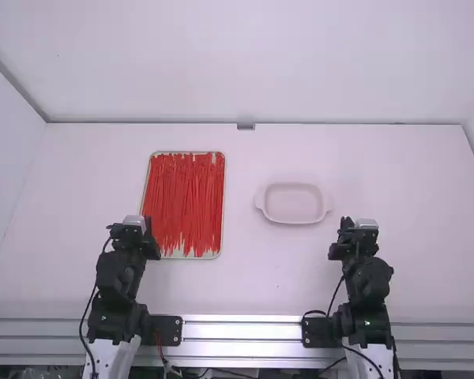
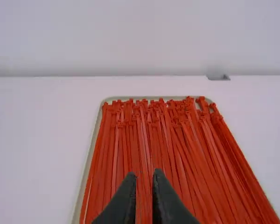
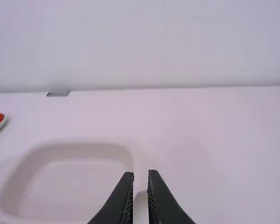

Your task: Fasten the cable tie

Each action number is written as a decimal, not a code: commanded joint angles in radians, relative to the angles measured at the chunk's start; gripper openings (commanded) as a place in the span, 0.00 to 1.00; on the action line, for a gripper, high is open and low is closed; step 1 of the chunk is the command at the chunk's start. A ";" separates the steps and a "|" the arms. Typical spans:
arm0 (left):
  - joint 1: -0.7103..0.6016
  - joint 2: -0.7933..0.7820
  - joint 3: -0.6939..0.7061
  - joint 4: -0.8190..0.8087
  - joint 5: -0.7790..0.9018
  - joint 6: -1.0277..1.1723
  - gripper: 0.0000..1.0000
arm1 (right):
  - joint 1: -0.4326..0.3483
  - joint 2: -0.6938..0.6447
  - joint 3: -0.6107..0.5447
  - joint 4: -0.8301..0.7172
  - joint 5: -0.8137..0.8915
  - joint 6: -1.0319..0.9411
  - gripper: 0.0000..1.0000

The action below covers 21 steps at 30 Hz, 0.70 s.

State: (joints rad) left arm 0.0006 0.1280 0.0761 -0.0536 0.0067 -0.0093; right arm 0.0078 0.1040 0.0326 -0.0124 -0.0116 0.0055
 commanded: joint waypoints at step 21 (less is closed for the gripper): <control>-0.020 0.458 0.368 -0.202 0.104 -0.104 0.49 | 0.130 0.419 0.304 -0.132 -0.036 0.072 0.49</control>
State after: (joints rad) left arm -0.0113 0.5655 0.4084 -0.2497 0.0917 -0.0929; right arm 0.1280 0.5014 0.2897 -0.1398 -0.0418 0.0628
